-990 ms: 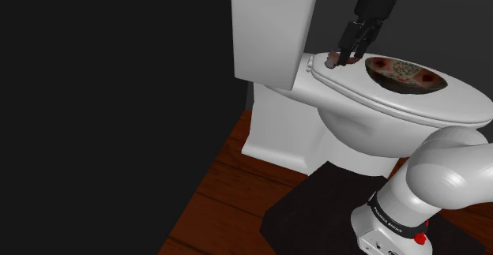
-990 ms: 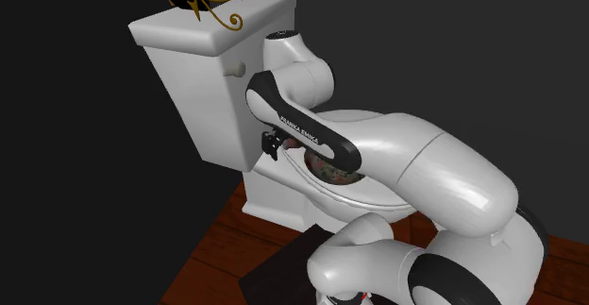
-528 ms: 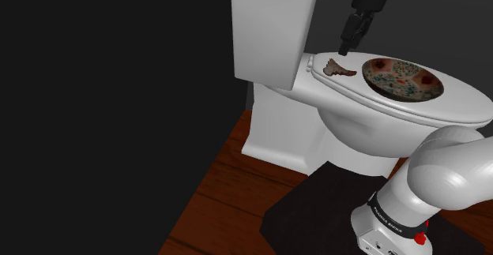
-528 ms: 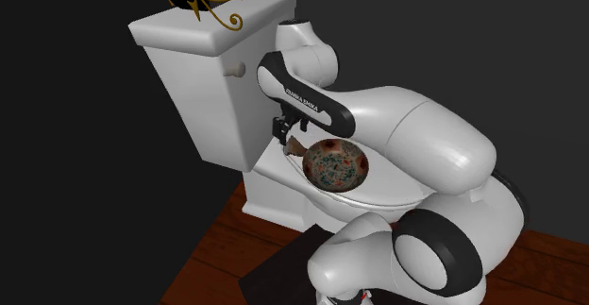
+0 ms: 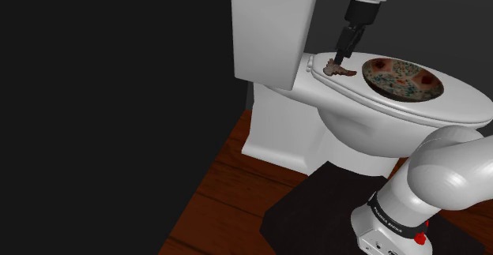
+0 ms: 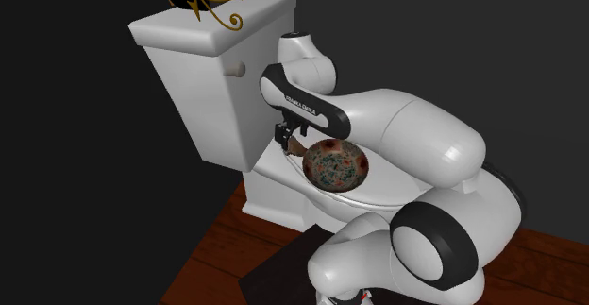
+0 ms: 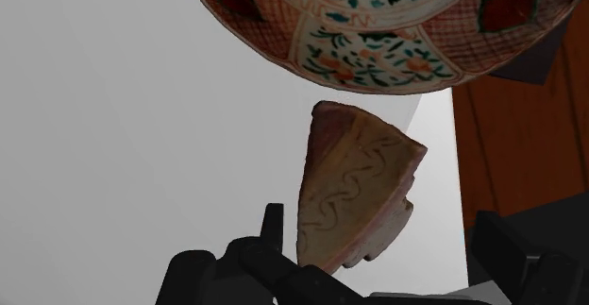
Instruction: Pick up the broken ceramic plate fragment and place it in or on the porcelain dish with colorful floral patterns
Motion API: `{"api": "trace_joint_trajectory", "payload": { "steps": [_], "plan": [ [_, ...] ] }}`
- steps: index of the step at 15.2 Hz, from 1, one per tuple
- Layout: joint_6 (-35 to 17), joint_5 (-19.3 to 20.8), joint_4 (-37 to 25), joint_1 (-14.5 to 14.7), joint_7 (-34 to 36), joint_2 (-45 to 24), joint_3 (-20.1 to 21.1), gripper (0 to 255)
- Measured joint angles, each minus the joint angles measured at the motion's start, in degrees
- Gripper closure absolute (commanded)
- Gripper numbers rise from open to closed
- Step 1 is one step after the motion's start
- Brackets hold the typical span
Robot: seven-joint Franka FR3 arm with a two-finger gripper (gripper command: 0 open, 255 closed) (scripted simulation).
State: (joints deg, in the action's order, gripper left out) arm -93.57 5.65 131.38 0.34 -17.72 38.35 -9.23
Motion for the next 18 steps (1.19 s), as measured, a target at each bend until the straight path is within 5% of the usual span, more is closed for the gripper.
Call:
{"api": "trace_joint_trajectory", "payload": {
  "steps": [7,8,18],
  "plan": [
    [-1.1,0.2,1.2,-0.1,-0.1,0.2,-0.2,0],
    [-1.1,0.2,1.2,-0.1,-0.1,0.2,-0.2,255],
    [-1.2,0.2,0.8,-0.1,-0.1,0.4,-0.2,255]
  ]
}}
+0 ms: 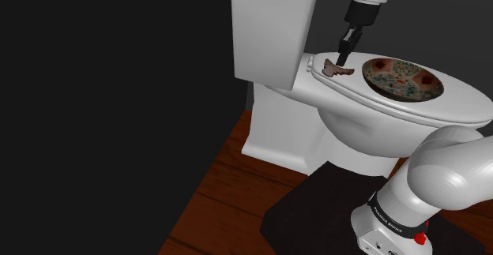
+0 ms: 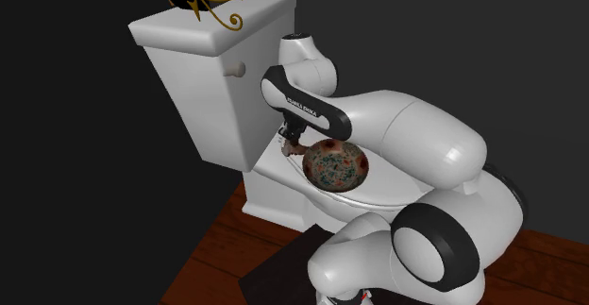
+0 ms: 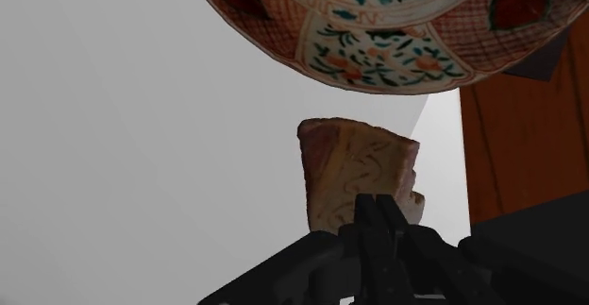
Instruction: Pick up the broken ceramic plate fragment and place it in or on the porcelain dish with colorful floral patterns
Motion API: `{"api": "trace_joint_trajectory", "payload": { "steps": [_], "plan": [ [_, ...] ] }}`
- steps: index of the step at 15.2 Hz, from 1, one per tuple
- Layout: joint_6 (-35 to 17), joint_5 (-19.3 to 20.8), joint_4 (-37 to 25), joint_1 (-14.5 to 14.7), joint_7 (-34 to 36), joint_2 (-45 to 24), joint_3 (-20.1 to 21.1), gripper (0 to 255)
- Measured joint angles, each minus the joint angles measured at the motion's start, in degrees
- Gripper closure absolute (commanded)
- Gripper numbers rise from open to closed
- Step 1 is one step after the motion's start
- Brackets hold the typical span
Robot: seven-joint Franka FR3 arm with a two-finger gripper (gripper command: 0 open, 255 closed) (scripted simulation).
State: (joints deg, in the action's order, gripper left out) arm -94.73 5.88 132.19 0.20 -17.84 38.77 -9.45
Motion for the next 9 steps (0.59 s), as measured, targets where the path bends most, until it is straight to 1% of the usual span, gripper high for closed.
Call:
{"api": "trace_joint_trajectory", "payload": {
  "steps": [1,2,4,7,9],
  "plan": [
    [0.3,0.0,-0.3,0.0,0.0,-0.1,0.0,255],
    [0.3,0.0,-0.3,0.0,0.0,-0.1,0.0,0],
    [0.7,0.7,0.3,-0.2,0.1,0.9,0.5,0],
    [3.0,4.3,2.3,-1.2,-0.1,5.6,2.2,0],
    [2.5,5.2,4.0,-1.5,-0.1,6.9,2.5,0]
  ]
}}
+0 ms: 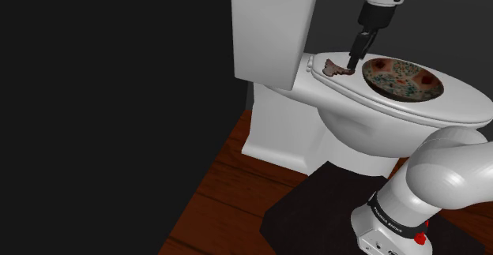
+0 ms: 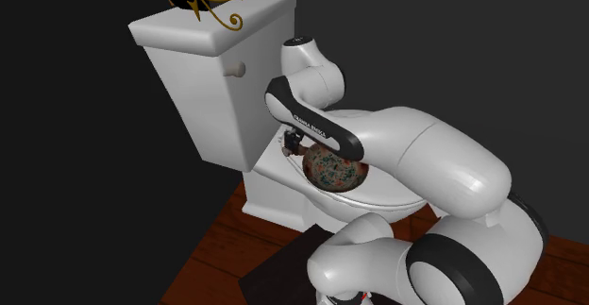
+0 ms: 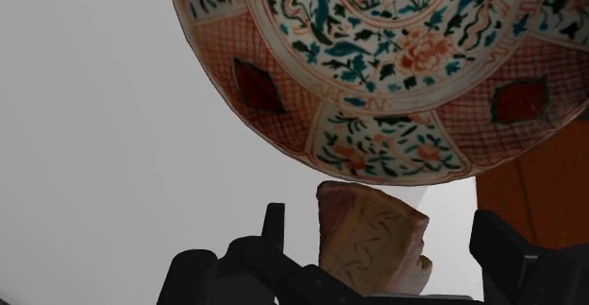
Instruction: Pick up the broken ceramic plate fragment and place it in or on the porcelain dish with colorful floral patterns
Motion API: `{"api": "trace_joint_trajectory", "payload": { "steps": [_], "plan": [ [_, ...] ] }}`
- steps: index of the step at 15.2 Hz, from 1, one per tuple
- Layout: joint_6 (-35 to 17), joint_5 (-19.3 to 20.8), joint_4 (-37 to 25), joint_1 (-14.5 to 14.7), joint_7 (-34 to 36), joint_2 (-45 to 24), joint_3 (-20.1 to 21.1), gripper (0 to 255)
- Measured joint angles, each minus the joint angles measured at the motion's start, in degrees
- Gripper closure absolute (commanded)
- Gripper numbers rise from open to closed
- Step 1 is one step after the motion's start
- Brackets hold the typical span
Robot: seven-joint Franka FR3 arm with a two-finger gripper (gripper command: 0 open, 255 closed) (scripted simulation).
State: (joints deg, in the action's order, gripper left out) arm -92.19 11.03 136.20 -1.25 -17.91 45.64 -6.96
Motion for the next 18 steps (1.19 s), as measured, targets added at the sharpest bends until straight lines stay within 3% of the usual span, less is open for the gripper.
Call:
{"api": "trace_joint_trajectory", "payload": {
  "steps": [6,12,13,18],
  "plan": [
    [-4.1,0.9,5.0,-0.3,0.2,0.9,-0.6,0],
    [-4.5,1.0,5.5,-0.4,0.2,1.1,-0.7,0],
    [-4.5,1.0,5.5,-0.4,0.2,1.1,-0.7,255],
    [-4.5,1.0,5.5,-0.4,0.2,1.1,-0.7,255]
  ]
}}
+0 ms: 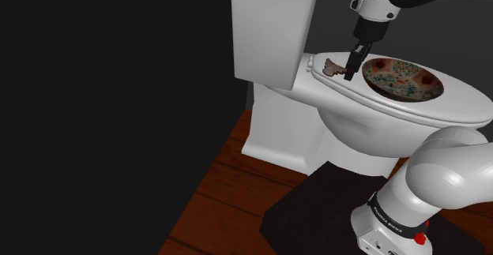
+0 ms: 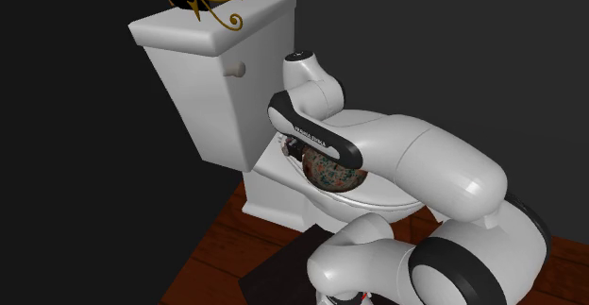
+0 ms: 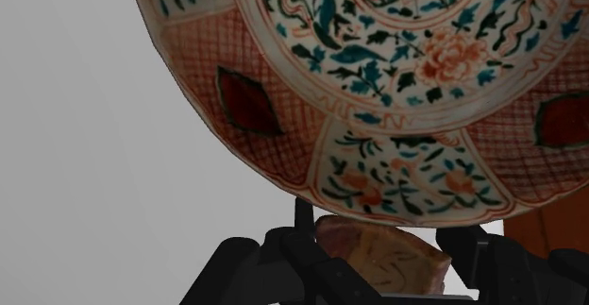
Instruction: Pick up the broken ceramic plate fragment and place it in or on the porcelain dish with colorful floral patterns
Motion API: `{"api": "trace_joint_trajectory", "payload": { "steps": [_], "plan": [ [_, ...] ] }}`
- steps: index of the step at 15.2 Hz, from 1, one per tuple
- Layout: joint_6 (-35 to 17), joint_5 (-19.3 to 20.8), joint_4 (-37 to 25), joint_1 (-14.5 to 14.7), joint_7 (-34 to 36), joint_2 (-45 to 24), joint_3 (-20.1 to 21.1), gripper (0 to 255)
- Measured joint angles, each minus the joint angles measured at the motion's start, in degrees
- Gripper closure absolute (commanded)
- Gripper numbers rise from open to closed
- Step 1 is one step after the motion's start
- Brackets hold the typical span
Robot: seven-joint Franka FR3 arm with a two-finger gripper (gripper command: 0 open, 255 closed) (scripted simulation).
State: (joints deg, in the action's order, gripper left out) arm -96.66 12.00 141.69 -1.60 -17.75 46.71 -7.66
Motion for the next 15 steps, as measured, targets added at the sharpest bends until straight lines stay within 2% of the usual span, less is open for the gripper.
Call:
{"api": "trace_joint_trajectory", "payload": {
  "steps": [6,15],
  "plan": [
    [0.3,0.0,-0.4,0.0,-0.1,-0.1,0.0,255],
    [6.3,-0.7,-7.8,0.2,-0.8,-1.5,0.6,255]
  ]
}}
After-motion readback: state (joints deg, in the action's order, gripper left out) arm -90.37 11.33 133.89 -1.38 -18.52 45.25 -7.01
